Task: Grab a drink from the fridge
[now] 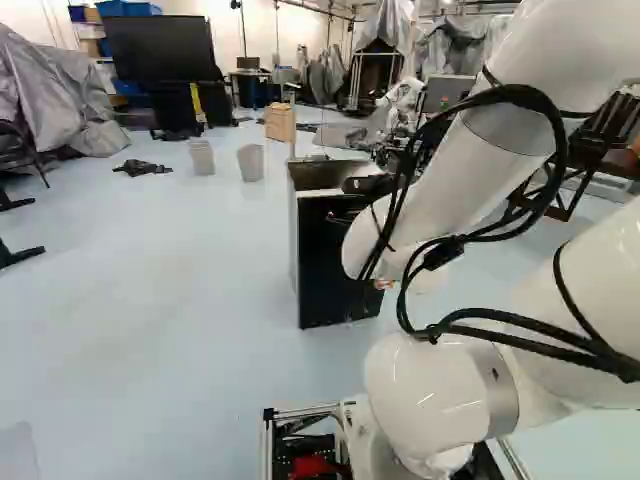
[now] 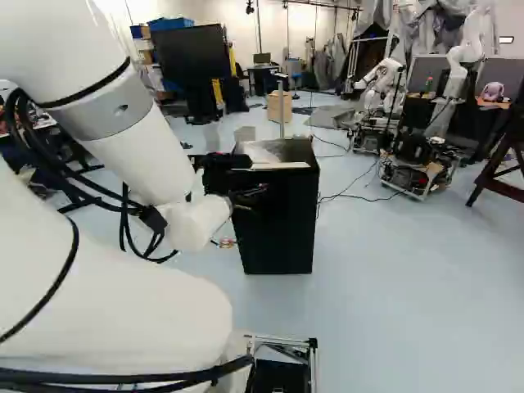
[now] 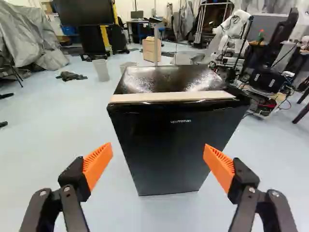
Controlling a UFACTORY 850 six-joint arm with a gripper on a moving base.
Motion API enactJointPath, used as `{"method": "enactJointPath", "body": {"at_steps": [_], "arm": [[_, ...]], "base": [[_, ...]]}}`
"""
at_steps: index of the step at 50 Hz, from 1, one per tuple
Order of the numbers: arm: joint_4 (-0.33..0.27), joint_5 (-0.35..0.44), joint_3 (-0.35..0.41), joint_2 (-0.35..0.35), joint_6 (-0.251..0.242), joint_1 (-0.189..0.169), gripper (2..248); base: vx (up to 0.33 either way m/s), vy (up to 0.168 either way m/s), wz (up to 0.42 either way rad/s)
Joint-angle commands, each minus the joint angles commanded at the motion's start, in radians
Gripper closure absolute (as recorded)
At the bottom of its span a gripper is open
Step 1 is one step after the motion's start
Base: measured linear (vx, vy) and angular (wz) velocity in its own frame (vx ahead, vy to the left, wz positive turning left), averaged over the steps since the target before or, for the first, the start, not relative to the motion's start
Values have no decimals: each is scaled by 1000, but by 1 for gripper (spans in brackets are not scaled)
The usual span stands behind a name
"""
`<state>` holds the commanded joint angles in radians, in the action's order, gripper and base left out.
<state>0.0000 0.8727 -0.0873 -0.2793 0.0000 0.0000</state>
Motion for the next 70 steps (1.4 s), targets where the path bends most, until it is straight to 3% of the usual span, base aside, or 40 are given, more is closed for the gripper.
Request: {"method": "enactJointPath", "body": {"at_steps": [31, 70], "arm": [[0, 0, 0, 0, 0, 0, 3], [0, 0, 0, 0, 0, 0, 3]], "base": [[21, 7, -12], [20, 54, -17]]}}
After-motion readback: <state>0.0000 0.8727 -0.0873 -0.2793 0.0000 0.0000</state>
